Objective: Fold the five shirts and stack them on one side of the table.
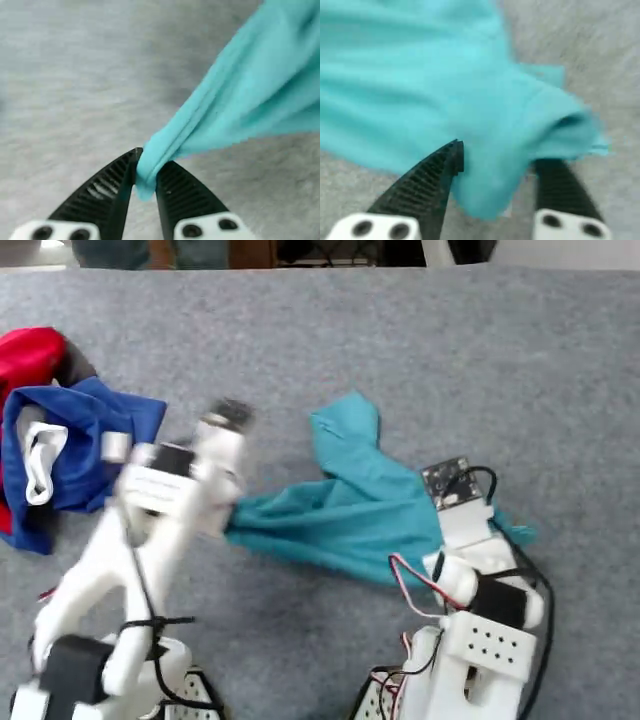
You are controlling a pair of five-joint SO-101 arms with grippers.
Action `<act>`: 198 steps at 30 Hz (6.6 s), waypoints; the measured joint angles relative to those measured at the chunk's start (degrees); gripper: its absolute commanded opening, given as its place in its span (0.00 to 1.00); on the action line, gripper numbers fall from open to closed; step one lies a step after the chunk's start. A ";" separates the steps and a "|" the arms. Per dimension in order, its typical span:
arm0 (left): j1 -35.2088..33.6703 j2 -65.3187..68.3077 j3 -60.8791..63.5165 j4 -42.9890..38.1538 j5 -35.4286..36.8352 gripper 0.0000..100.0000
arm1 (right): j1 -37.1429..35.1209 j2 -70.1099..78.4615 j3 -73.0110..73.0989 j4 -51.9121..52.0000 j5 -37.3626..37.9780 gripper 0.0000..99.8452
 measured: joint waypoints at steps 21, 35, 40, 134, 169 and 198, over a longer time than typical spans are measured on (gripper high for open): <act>-33.49 -17.23 -9.67 16.09 -22.77 0.03 | -20.92 54.51 -61.54 20.75 -12.22 0.28; -32.97 -17.23 1.14 11.60 -20.75 0.03 | -43.69 88.97 -80.18 23.47 -13.71 0.07; -32.97 -17.23 1.41 9.58 -18.20 0.03 | -44.40 96.35 -79.82 18.20 -15.74 0.14; -16.09 -17.41 20.13 -1.49 -13.10 0.03 | -27.69 131.87 -128.70 27.08 8.53 0.21; -16.09 -17.49 20.13 -1.67 -13.01 0.03 | -28.31 137.05 -132.13 26.73 6.07 0.06; -16.09 -17.49 16.18 -1.67 -8.44 0.03 | -29.19 137.76 -135.38 30.68 5.89 0.29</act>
